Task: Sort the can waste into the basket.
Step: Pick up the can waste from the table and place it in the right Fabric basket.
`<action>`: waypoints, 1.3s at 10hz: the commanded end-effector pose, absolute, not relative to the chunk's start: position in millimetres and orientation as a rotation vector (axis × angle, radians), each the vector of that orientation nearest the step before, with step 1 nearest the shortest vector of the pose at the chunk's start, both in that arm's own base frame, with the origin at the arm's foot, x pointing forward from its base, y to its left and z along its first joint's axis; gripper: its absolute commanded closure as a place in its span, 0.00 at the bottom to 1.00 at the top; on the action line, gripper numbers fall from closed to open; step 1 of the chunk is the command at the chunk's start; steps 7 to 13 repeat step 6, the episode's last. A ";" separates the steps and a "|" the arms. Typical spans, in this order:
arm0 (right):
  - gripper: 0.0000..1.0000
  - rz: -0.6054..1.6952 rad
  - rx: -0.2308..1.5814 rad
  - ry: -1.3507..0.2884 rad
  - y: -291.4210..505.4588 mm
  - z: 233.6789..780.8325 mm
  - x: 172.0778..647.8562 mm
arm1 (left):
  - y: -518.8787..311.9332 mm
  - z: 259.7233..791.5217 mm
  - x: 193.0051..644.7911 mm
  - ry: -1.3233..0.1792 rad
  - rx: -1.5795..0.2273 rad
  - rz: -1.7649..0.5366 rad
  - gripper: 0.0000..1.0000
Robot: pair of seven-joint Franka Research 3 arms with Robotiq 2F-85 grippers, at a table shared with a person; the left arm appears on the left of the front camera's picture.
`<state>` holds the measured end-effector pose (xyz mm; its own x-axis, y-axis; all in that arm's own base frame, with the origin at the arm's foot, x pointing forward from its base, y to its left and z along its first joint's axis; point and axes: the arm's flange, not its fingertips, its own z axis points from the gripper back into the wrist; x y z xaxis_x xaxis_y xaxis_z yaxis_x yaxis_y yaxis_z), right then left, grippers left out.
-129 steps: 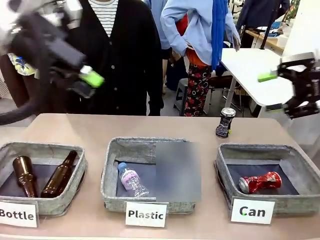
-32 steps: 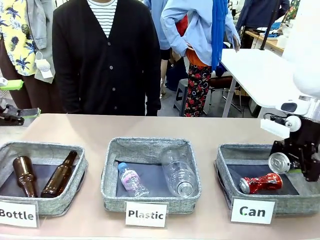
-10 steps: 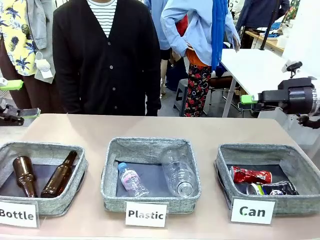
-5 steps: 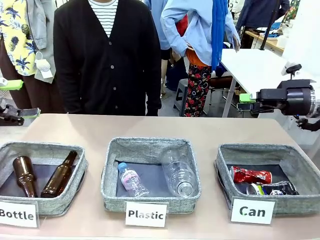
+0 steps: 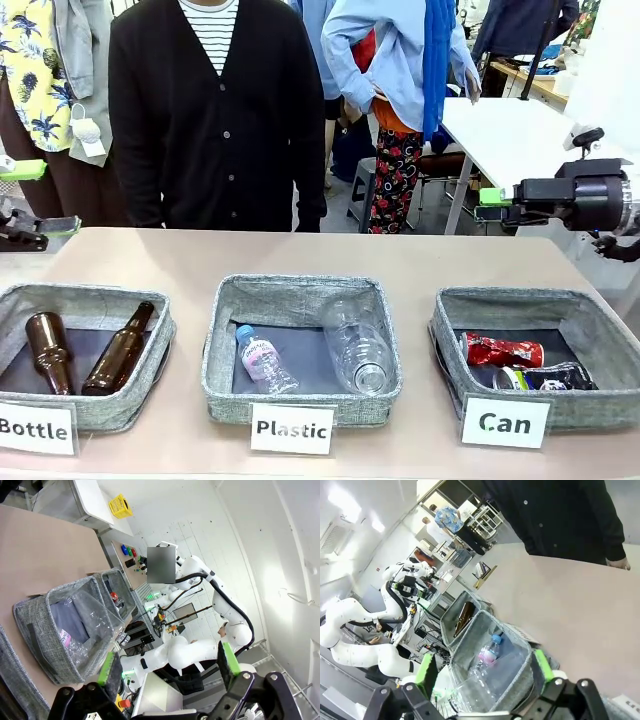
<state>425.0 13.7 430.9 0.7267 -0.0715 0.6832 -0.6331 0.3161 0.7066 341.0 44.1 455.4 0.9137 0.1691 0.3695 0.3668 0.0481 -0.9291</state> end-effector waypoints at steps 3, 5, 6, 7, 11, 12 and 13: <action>0.00 0.442 1.207 -0.701 11.0 433.1 427.2 | 43.8 458.3 339.7 -0.432 -1.538 -0.165 0.00; 0.00 0.442 1.207 -0.701 11.0 433.1 427.2 | 43.8 458.3 339.7 -0.432 -1.538 -0.165 0.00; 0.00 0.442 1.207 -0.701 11.0 433.1 427.2 | 43.8 458.3 339.7 -0.432 -1.538 -0.165 0.00; 0.00 0.442 1.207 -0.701 11.0 433.1 427.2 | 43.8 458.3 339.7 -0.432 -1.538 -0.165 0.00; 0.00 0.442 1.207 -0.701 11.0 433.1 427.2 | 43.8 458.3 339.7 -0.432 -1.538 -0.165 0.00; 0.00 0.442 1.207 -0.701 11.0 433.1 427.2 | 43.8 458.3 339.7 -0.432 -1.538 -0.165 0.00; 0.00 0.442 1.207 -0.701 11.0 433.1 427.2 | 43.8 458.3 339.7 -0.432 -1.538 -0.165 0.00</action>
